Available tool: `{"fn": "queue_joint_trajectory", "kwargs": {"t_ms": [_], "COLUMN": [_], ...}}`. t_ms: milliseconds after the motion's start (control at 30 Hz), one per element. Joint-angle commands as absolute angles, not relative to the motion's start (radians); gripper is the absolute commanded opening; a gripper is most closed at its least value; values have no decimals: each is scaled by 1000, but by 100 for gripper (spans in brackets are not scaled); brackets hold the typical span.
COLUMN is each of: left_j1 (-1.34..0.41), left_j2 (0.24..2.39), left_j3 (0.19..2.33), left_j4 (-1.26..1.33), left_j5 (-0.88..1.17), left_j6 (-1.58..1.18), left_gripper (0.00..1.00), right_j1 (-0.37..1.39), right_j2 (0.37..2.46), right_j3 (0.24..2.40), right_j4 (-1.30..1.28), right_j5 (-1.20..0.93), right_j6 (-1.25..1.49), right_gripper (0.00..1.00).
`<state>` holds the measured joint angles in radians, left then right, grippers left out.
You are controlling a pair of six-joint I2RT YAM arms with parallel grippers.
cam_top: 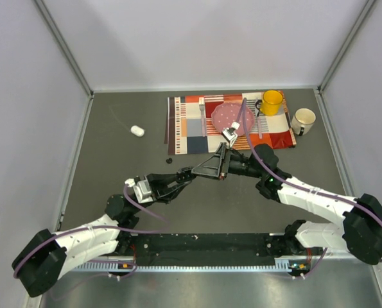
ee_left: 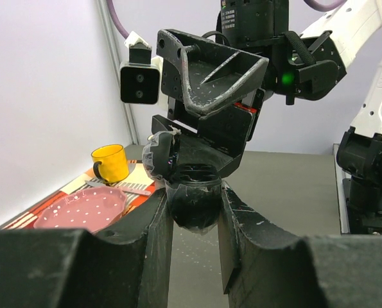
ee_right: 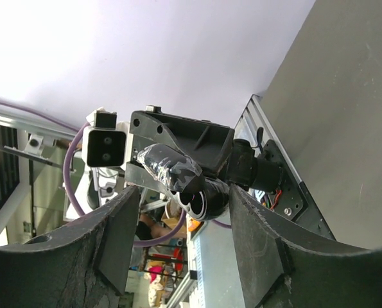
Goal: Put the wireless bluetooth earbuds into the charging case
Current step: Open the charging case.
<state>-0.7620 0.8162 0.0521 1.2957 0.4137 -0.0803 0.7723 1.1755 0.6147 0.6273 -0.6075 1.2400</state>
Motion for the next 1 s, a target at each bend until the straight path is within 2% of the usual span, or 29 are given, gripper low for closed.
{"fn": "queue_joint_trajectory", "kwargs": {"t_ms": [0,267,500,733,867,967], "left_j1": [-767,-765,-765,-765,-767,-767], "left_j2": [810,798,790,796,795,796], "left_j3": [58,60,61,69,72,72], "left_j4": [1623,1625,1621,1618,1620,1620], "left_j5": [407,405,416,440,446,443], "left_j6": [-87,-86,-92,-101,-104,-104], "left_gripper": [0,0,0,0,0,0], "right_j1": [785,802,818,819,821,822], "right_j2": [1146,1147,1184,1242,1250,1249], "right_j3": [609,626,632,623,621,623], "right_j4": [660,572,632,767,788,793], "right_j5": [-615,-595,-600,-617,-620,-623], "right_j6": [1216,1177,1203,1281,1295,1298], "right_gripper": [57,57,56,42,39,31]}}
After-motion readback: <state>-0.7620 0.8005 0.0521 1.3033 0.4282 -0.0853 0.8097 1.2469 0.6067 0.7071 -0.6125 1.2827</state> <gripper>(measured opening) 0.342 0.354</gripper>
